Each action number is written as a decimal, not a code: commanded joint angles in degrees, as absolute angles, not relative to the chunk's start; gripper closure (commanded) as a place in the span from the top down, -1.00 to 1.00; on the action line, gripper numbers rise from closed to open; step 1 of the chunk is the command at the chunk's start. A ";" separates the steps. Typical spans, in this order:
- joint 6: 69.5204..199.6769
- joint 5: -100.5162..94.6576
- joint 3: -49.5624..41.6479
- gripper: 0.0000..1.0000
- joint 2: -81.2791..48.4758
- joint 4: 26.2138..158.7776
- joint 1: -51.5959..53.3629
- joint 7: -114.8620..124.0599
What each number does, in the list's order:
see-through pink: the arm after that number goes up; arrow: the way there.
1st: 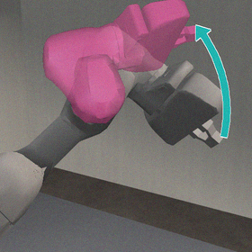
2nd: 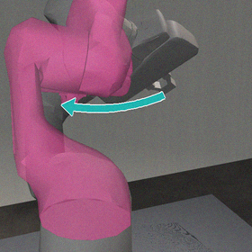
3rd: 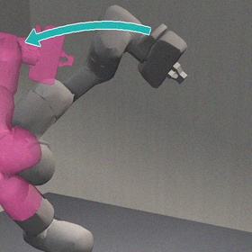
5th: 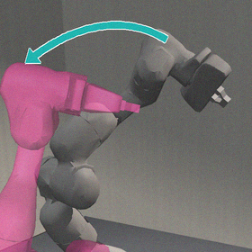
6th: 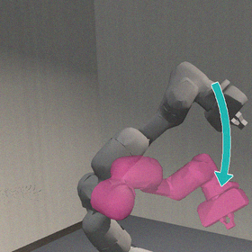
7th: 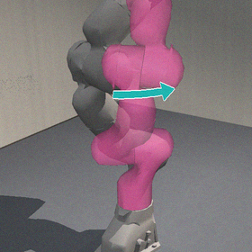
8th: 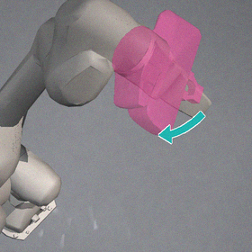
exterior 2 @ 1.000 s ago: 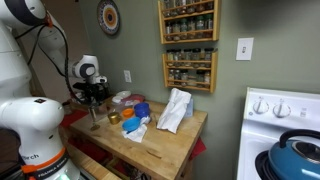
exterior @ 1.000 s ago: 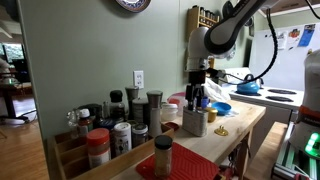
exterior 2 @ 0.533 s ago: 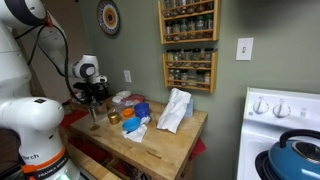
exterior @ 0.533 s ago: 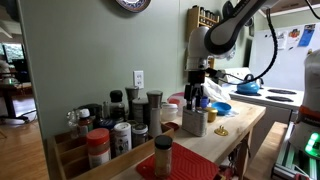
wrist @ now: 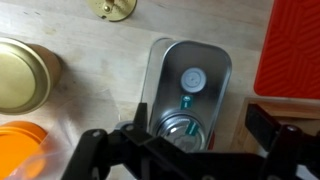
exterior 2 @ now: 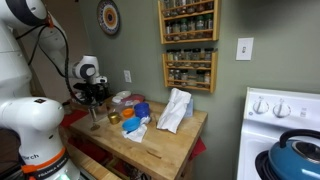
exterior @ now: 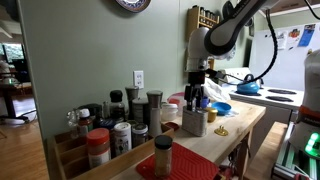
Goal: Turn the metal tin to the left
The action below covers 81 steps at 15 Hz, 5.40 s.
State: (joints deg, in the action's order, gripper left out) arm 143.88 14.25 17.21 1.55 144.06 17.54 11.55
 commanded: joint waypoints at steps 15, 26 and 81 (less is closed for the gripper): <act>144.32 6.59 17.04 -0.15 0.34 144.35 17.46 17.82; 130.24 3.39 17.52 -0.16 2.76 136.69 17.96 -10.25; 120.18 7.21 15.21 1.00 10.31 133.17 17.08 -27.06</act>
